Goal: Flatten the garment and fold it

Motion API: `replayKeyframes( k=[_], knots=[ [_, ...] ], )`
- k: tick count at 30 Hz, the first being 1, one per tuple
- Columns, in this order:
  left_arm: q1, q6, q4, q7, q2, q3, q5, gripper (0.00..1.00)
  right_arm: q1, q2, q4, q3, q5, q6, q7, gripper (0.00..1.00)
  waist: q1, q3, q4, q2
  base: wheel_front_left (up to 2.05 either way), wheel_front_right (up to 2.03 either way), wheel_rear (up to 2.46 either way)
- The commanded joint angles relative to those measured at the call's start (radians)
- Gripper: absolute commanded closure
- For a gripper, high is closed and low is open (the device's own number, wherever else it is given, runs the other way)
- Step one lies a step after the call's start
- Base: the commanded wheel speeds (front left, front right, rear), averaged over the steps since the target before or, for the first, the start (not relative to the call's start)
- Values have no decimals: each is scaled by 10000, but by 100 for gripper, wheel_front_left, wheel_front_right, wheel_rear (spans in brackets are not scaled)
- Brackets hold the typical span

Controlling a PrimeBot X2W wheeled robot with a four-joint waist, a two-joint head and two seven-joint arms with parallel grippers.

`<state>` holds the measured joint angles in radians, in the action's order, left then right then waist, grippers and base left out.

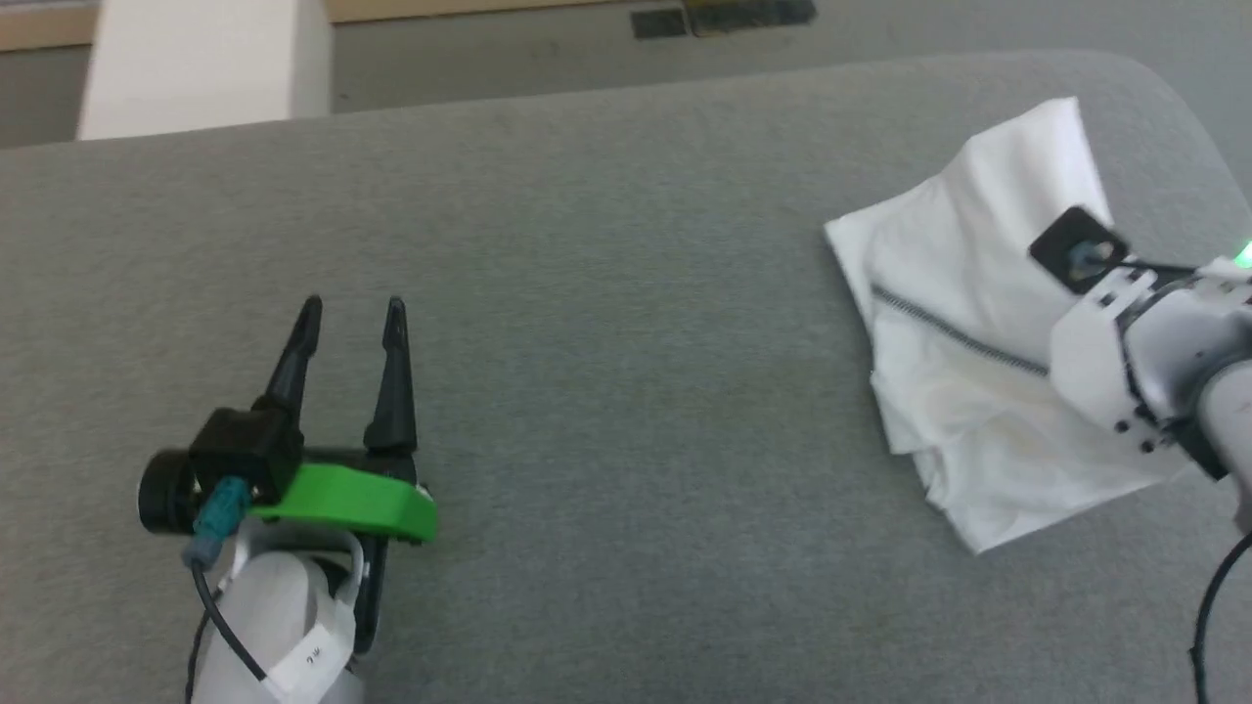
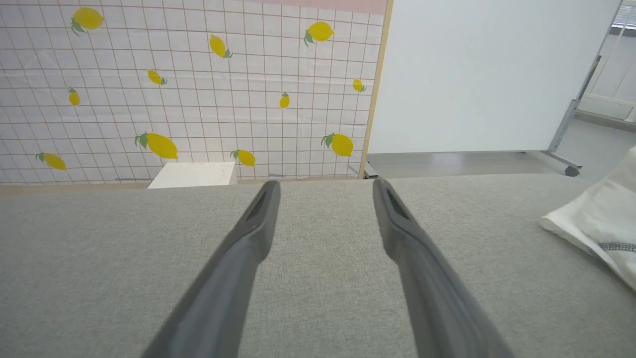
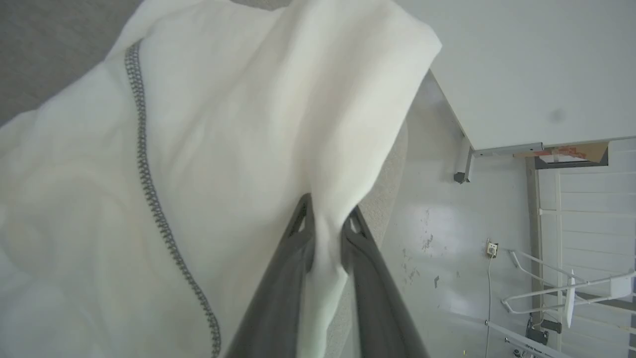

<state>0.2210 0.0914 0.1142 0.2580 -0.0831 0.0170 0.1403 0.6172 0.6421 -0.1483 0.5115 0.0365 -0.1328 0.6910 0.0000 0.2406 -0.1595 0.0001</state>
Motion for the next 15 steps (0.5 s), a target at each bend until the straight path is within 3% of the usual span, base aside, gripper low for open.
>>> replayKeyframes(
  k=[1, 7, 15],
  knots=[
    [326, 53, -66, 38, -126, 32, -119, 0, 260, 92, -154, -139, -43, 21, -212, 100, 0, 994, -987, -1, 0, 0, 0],
    [938, 74, -218, -32, -376, 151, -264, 0, 594, 169, -1321, -1243, -400, 21, -1097, 100, 0, 1807, -1336, -1, 0, 0, 0],
    [1503, 130, -467, -370, -823, 235, -338, 0, 982, -198, -2732, -2981, -1259, 21, -2528, 100, 0, 2745, -1132, -1, 0, 0, 0]
  ],
)
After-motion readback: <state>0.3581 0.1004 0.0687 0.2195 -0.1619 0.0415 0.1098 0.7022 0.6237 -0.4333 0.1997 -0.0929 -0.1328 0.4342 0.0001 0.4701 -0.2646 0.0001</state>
